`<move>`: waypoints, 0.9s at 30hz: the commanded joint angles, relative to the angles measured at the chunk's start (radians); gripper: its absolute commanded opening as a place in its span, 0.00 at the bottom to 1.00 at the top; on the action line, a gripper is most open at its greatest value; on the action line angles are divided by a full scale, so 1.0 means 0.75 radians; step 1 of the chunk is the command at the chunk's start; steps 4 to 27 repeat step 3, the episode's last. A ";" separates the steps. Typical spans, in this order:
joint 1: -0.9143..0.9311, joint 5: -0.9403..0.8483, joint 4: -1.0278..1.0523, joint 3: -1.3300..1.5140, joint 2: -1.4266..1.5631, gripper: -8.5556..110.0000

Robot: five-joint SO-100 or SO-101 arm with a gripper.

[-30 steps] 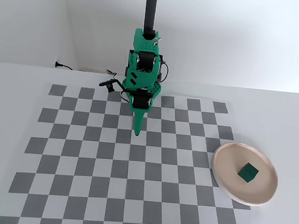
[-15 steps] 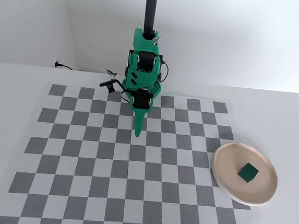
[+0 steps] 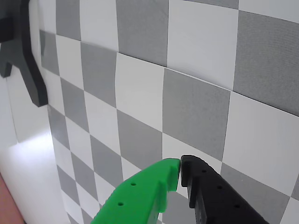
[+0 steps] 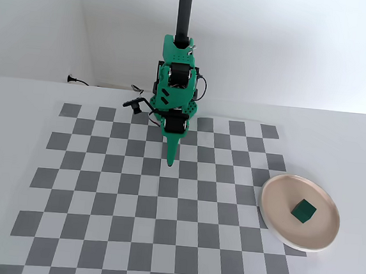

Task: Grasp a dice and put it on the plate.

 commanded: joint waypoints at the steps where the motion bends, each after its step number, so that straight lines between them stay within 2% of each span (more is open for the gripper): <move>1: -0.006 -0.006 0.000 -0.020 0.020 0.04; 27: -0.006 -0.006 0.000 -0.020 0.020 0.04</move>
